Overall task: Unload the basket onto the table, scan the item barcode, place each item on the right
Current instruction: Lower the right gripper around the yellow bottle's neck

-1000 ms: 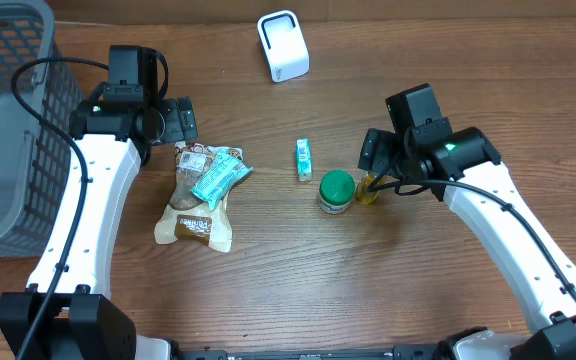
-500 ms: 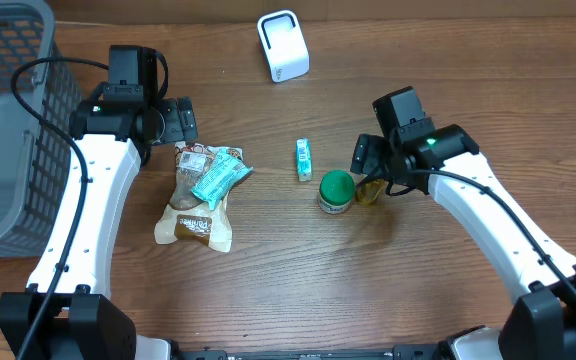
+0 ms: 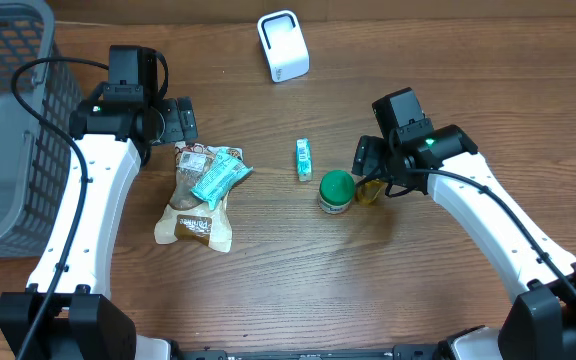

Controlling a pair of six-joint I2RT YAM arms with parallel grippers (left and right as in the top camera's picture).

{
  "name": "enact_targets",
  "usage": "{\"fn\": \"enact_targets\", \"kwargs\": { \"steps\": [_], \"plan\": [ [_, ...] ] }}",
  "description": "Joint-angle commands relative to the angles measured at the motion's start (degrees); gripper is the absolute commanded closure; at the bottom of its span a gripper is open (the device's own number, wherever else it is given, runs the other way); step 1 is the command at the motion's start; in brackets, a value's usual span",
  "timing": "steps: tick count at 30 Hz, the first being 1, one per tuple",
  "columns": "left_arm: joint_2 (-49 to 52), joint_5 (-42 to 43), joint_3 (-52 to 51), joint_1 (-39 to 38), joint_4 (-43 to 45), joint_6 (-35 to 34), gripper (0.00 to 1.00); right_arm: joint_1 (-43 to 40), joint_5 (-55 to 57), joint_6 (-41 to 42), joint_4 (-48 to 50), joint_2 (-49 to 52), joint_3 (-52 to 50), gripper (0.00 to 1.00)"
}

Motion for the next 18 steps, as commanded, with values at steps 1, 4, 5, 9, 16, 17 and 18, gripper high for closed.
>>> {"fn": "enact_targets", "kwargs": {
  "steps": [1, 4, 5, 9, 16, 17, 18],
  "plan": [
    [-0.46, -0.9, 0.42, 0.31, 0.13, 0.68, 0.01, 0.28, 0.15, 0.22, 0.48, 0.09, -1.09, 0.21],
    [-0.46, -0.9, 0.42, 0.31, 0.13, 0.68, 0.0, 0.28, 0.15, 0.24, 0.52, 0.09, -1.09, 0.21],
    [-0.46, -0.9, 0.42, 0.31, 0.13, 0.68, 0.0, 0.28, 0.15, 0.24, 0.57, 0.09, -1.09, 0.21],
    [-0.46, -0.92, 0.42, 0.31, 0.11, 0.68, 0.0, 0.28, 0.15, 0.22, 0.55, 0.09, -1.09, 0.31],
    [-0.46, -0.92, 0.42, 0.31, 0.13, 0.68, 0.0, 0.26, 0.17, 0.0, 0.5, 0.09, -1.09, 0.32],
    [-0.46, -0.9, 0.42, 0.31, 0.13, 0.68, 0.01, 0.28, 0.17, 0.0, 0.5, 0.09, -1.09, 0.32],
    [-0.46, -0.92, 0.42, 0.31, 0.13, 0.68, 0.01, 0.28, 0.17, 0.0, 0.48, 0.09, -1.09, 0.31]
  ]
}}
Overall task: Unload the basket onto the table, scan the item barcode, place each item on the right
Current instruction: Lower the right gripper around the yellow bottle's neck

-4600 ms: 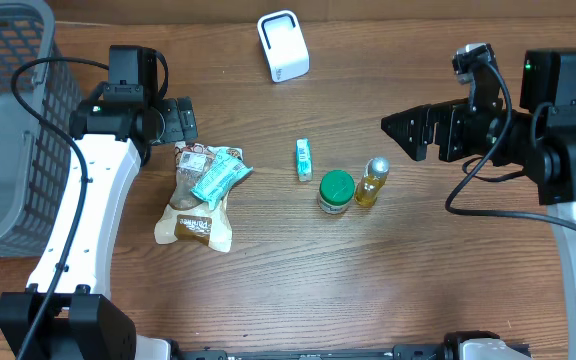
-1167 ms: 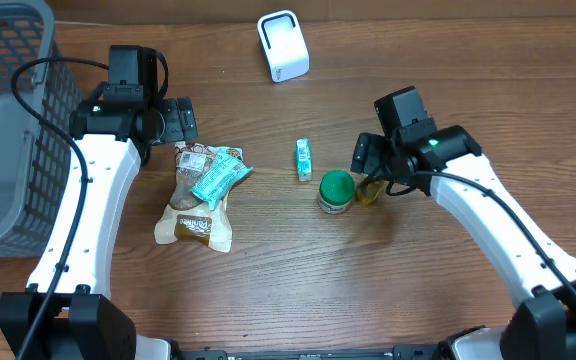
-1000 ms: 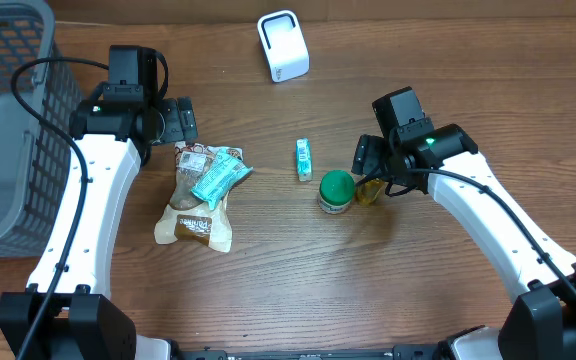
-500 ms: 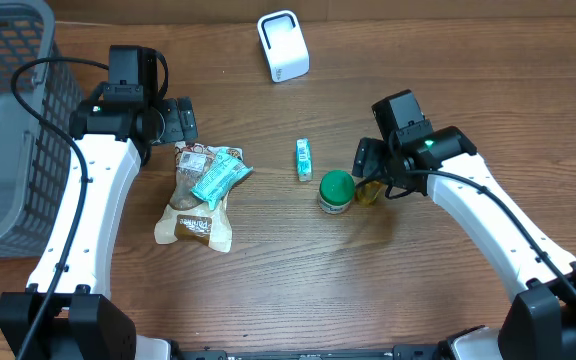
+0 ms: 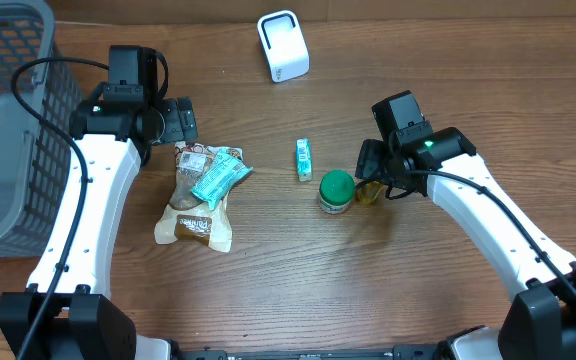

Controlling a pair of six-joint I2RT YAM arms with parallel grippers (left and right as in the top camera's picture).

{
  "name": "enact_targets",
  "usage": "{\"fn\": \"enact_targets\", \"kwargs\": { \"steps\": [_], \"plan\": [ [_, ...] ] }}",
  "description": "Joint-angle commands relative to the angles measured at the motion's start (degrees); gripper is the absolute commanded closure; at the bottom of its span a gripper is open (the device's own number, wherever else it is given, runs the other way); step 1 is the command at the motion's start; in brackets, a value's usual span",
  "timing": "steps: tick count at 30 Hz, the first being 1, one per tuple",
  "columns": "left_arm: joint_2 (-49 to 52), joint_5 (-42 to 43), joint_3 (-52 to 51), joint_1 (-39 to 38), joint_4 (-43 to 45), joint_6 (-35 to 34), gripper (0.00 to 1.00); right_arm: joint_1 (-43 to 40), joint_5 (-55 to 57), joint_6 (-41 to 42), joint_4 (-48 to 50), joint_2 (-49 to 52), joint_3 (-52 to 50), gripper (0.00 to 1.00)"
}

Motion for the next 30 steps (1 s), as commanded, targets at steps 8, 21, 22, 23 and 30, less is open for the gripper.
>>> {"fn": "enact_targets", "kwargs": {
  "steps": [8, 21, 22, 23, 30],
  "plan": [
    [-0.46, -0.9, 0.42, 0.31, 0.13, 0.68, 0.0, 0.26, 0.35, -0.04, 0.26, 0.09, -0.35, 0.3],
    [-0.46, -0.92, 0.42, 0.31, 0.13, 0.68, 0.0, 0.26, 1.86, -0.24, 0.44, 0.09, -0.35, 0.34],
    [-0.46, -0.9, 0.42, 0.31, 0.13, 0.68, 0.0, 0.26, 1.86, -0.24, 0.44, 0.09, -0.35, 0.36],
    [-0.44, -0.9, 0.42, 0.31, 0.13, 0.68, 0.0, 0.26, 1.86, -0.24, 0.42, 0.09, -0.35, 0.37],
    [-0.44, -0.9, 0.42, 0.31, 0.13, 0.68, 0.0, 0.26, 1.86, -0.24, 0.46, 0.09, -0.35, 0.44]
  ]
}}
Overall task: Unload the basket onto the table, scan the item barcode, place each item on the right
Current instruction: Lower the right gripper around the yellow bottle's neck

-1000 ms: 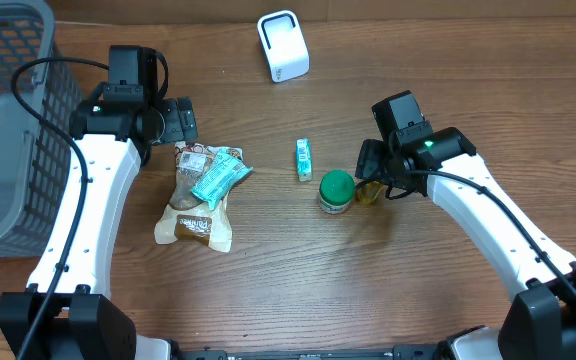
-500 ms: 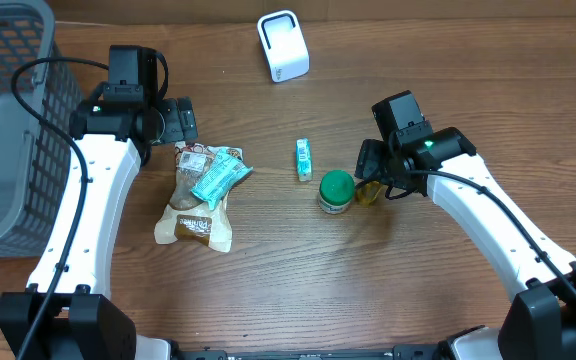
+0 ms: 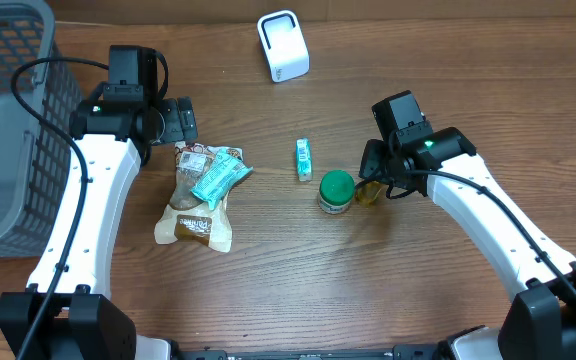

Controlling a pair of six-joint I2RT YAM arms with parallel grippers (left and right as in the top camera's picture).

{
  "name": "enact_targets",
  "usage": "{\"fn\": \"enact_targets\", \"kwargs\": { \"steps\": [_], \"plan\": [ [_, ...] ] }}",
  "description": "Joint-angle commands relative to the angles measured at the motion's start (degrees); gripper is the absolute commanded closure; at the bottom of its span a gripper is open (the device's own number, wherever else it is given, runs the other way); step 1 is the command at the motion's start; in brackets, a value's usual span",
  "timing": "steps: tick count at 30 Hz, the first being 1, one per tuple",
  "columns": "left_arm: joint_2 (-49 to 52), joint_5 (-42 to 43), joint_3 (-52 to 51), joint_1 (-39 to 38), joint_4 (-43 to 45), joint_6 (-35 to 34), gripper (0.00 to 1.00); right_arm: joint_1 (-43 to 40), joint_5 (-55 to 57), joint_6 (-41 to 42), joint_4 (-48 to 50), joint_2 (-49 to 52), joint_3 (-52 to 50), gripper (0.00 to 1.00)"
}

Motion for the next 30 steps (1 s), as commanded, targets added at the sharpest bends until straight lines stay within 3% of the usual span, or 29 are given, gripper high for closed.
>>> {"fn": "enact_targets", "kwargs": {
  "steps": [1, 20, 30],
  "plan": [
    [-0.44, -0.9, 0.42, 0.31, 0.13, 0.68, 0.01, 0.26, 1.01, -0.15, 0.44, 0.09, -0.35, 0.44],
    [-0.44, -0.92, 0.42, 0.31, 0.13, 0.68, 0.01, 0.26, 1.05, -0.28, 0.85, 0.09, -0.35, 0.44],
    [-0.44, -0.9, 0.42, 0.31, 0.13, 0.68, 0.0, 0.26, 1.03, -4.52, 1.7, 0.09, -0.35, 0.46]
  ]
}}
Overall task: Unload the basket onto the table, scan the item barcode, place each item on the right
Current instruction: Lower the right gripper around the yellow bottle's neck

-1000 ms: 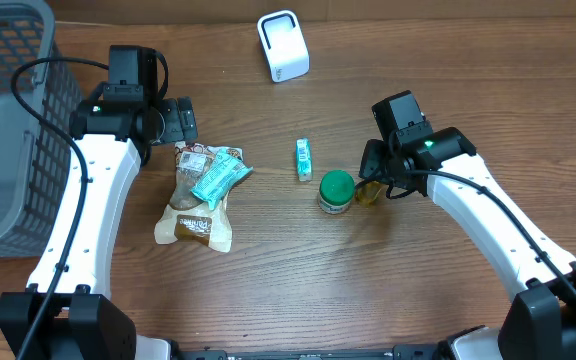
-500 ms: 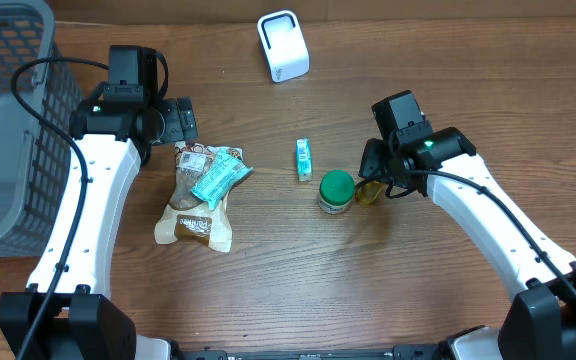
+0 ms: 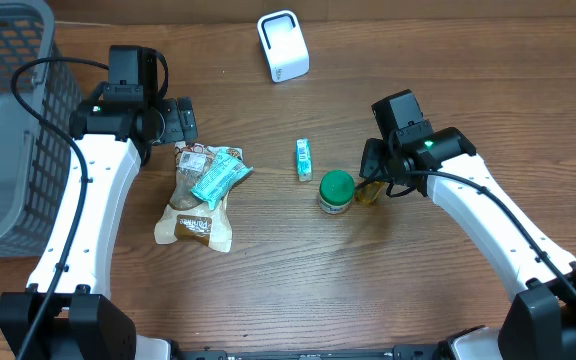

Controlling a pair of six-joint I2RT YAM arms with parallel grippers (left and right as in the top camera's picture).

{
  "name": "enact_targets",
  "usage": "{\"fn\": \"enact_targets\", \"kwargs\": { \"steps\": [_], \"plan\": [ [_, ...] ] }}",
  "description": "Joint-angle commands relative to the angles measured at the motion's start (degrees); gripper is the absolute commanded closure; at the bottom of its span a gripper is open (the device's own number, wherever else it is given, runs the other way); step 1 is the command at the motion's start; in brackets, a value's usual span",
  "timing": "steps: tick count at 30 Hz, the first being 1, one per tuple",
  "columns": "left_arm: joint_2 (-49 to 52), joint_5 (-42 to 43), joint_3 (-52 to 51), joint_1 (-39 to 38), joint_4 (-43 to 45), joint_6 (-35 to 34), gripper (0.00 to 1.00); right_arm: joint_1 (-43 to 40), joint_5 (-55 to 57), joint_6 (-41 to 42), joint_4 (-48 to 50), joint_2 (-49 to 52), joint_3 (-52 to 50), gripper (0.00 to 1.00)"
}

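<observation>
A white barcode scanner (image 3: 283,45) stands at the table's far middle. Nearer lie a small teal box (image 3: 304,158), a green-lidded jar (image 3: 336,190) and, touching the jar's right side, a small yellowish item (image 3: 369,192). My right gripper (image 3: 370,178) hangs right over the yellowish item; its wrist hides the fingers, so whether it holds the item does not show. My left gripper (image 3: 190,120) rests open at the top end of a brown snack bag (image 3: 196,205), on which a teal packet (image 3: 218,175) lies.
A grey mesh basket (image 3: 8,120) fills the far left corner. Bare wood shows in front of the jar and between the scanner and the teal box.
At the oldest moment my right gripper sat a touch further left beside the green-lidded jar. By 2.0 s ago it had shifted slightly right over the yellowish item and has stayed there. The left arm and all the items have kept their places.
</observation>
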Motion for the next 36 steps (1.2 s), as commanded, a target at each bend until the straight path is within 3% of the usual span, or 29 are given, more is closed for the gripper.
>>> {"fn": "enact_targets", "kwargs": {
  "steps": [1, 10, 22, 28, 36],
  "plan": [
    [-0.44, -0.9, 0.42, 0.31, 0.13, 0.68, 0.0, 0.26, 0.7, -1.29, 0.37, 0.09, -0.35, 0.46],
    [-0.44, -0.9, 0.42, 0.31, 0.13, 0.68, 0.0, 0.26, 0.7, -1.27, 0.5, 0.09, -0.35, 0.5],
    [-0.44, -0.9, 0.42, 0.31, 0.13, 0.68, 0.0, 0.26, 0.68, -1.27, -0.26, 0.09, -0.35, 0.44],
    [-0.44, -0.9, 0.42, 0.31, 0.13, 0.68, 0.0, 0.26, 0.7, -1.75, 0.61, 0.09, -0.35, 0.57],
    [-0.44, -0.9, 0.42, 0.31, 0.13, 0.68, 0.0, 0.24, 0.7, -13.99, 1.9, 0.09, -0.35, 0.56]
  ]
}}
